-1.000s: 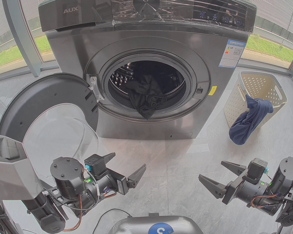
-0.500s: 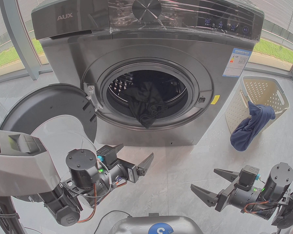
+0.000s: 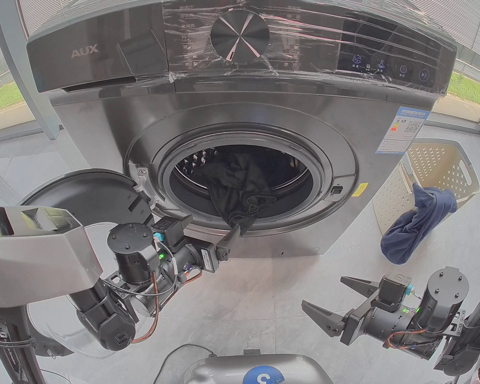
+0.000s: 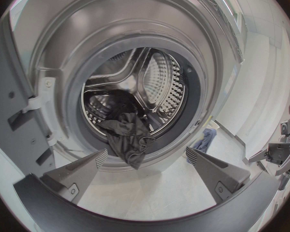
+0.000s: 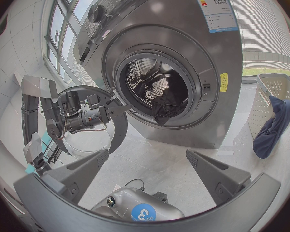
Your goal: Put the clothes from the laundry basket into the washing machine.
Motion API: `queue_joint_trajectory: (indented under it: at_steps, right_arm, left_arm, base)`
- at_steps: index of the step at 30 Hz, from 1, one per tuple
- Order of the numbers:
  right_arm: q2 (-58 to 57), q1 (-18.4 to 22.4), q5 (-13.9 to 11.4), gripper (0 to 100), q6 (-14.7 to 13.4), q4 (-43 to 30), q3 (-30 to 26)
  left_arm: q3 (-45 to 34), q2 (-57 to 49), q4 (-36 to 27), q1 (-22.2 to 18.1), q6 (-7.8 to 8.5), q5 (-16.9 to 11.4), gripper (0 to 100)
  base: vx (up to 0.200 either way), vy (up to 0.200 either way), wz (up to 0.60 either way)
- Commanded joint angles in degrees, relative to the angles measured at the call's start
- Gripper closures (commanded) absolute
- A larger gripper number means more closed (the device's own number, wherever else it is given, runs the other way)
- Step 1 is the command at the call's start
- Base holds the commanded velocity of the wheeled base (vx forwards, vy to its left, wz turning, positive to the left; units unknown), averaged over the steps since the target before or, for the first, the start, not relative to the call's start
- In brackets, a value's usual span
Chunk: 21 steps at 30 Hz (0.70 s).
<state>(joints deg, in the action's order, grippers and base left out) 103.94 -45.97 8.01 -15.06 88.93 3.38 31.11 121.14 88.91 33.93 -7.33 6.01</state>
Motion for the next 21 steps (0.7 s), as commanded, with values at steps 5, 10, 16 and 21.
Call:
queue_joint_trajectory:
  at_steps: [5, 10, 16, 21]
  right_arm:
    - [0.7, -3.6, 0.2, 0, -1.8, 0.3, -2.4]
    - [0.7, -5.3, 0.4, 0, -2.1, 0.4, -2.5]
    - [-0.2, -6.5, 2.8, 0, -3.5, 0.4, -3.4]
    - [-0.2, -6.9, 3.2, 0, -4.3, 0.4, -3.4]
  left_arm:
    - [8.4, 4.0, -4.2, -0.2, -0.23, -4.1, 0]
    - [14.7, 7.9, -6.0, 0.1, -0.50, -4.6, 0]
    - [9.1, 9.8, 0.6, 3.5, -0.06, -4.1, 0]
    - [7.3, 8.7, 0.2, 4.6, -0.06, -3.9, 0]
  base:
    - [0.000, 0.000, 0.00]
    - [0.000, 0.000, 0.00]
    - [0.000, 0.000, 0.00]
    - [0.000, 0.000, 0.00]
